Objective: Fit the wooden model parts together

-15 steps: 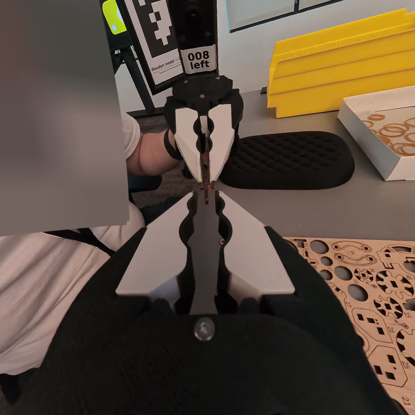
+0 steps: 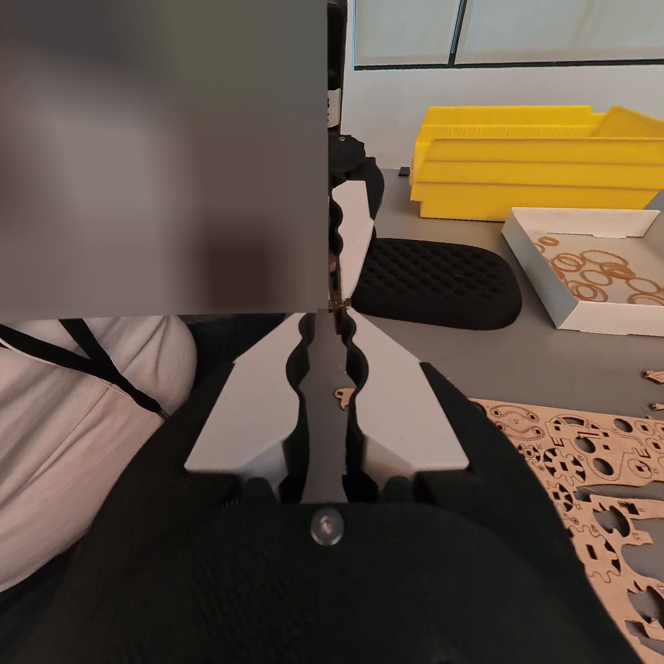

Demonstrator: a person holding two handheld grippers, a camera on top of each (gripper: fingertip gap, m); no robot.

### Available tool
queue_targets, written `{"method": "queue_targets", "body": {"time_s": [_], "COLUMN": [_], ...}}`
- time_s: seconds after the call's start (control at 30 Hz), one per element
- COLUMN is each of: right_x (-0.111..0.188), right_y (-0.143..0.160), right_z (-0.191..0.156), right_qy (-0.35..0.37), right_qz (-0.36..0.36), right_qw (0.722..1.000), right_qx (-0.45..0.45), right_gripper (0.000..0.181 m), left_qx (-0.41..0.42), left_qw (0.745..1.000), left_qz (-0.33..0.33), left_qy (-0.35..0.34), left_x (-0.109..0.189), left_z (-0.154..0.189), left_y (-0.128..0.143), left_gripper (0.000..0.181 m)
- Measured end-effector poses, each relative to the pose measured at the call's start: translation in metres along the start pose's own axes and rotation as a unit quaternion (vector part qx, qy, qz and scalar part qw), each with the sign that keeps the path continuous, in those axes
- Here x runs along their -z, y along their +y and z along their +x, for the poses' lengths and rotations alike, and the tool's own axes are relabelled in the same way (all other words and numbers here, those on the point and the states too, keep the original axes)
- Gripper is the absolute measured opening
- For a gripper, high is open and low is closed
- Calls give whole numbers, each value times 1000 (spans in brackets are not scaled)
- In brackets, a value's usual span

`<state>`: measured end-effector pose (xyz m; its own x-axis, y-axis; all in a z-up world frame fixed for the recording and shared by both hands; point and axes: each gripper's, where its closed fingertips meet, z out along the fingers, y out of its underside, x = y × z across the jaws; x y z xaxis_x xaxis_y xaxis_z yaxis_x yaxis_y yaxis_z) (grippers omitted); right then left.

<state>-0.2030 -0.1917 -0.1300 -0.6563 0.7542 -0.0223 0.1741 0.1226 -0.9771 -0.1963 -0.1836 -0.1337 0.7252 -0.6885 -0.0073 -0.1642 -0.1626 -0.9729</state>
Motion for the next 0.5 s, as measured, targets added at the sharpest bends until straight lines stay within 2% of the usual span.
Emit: {"method": "queue_targets", "body": {"time_s": [0.07, 0.17, 0.37, 0.5], "right_x": [1, 1, 2, 5], "right_y": [-1, -1, -4, -9], "right_z": [0, 1, 0, -4], "right_qy": [4, 9, -18, -19], "right_qz": [1, 0, 20, 32], "right_qw": [1000, 1000, 999, 999], "right_qx": [13, 14, -35, 3], "right_gripper": [5, 5, 4, 4], "left_qx": [-1, -4, 2, -19], "left_qw": [1000, 1000, 1000, 1000], "left_qz": [2, -1, -2, 1], "left_qy": [7, 0, 2, -1], "left_x": [0, -1, -1, -1], "left_z": [3, 2, 3, 6], "left_y": [-1, -2, -4, -8], "left_gripper": [1, 1, 2, 5]}}
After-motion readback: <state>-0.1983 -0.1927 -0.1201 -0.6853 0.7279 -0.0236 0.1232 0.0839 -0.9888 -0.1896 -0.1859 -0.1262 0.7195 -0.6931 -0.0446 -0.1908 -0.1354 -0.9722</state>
